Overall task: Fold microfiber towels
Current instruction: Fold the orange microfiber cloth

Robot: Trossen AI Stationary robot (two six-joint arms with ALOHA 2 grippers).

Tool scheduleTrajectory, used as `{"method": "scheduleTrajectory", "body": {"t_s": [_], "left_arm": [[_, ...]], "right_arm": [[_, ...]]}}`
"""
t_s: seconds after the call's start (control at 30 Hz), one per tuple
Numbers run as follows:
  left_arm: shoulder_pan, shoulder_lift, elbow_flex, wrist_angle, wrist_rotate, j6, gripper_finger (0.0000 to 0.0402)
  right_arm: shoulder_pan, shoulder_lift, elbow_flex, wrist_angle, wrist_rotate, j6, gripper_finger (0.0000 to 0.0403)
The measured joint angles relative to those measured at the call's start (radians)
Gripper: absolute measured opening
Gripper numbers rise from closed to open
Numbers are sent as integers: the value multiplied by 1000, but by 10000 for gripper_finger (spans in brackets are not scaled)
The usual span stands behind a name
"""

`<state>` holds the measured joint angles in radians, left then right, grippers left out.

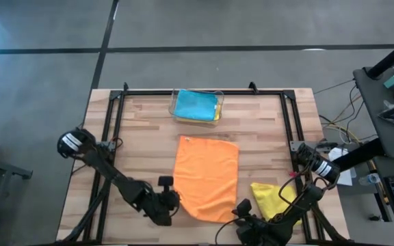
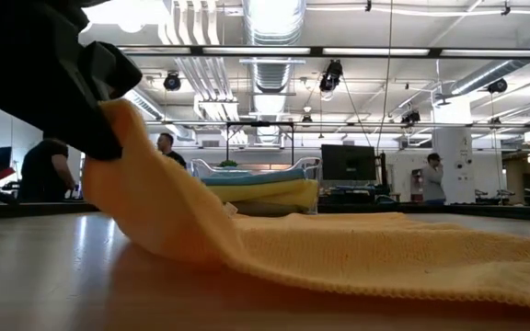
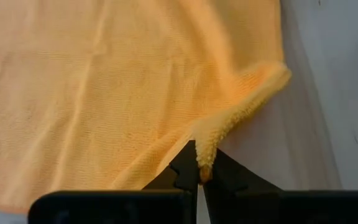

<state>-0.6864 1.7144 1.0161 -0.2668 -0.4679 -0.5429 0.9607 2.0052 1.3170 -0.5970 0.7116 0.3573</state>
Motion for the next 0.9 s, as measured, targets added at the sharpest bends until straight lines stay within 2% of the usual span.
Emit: {"method": "scheduleTrajectory", "body": {"t_s": [0.37, 0.47, 0.9], "left_arm": [[7, -17, -9, -4, 1, 6, 0], [7, -17, -9, -3, 1, 6, 0], [7, -17, -9, -4, 4, 5, 0]], "right_arm": [[0, 5, -8, 66, -26, -18, 232], [-5, 18, -11, 72, -23, -18, 220], [-11, 54, -12, 63, 13, -20, 84]]}}
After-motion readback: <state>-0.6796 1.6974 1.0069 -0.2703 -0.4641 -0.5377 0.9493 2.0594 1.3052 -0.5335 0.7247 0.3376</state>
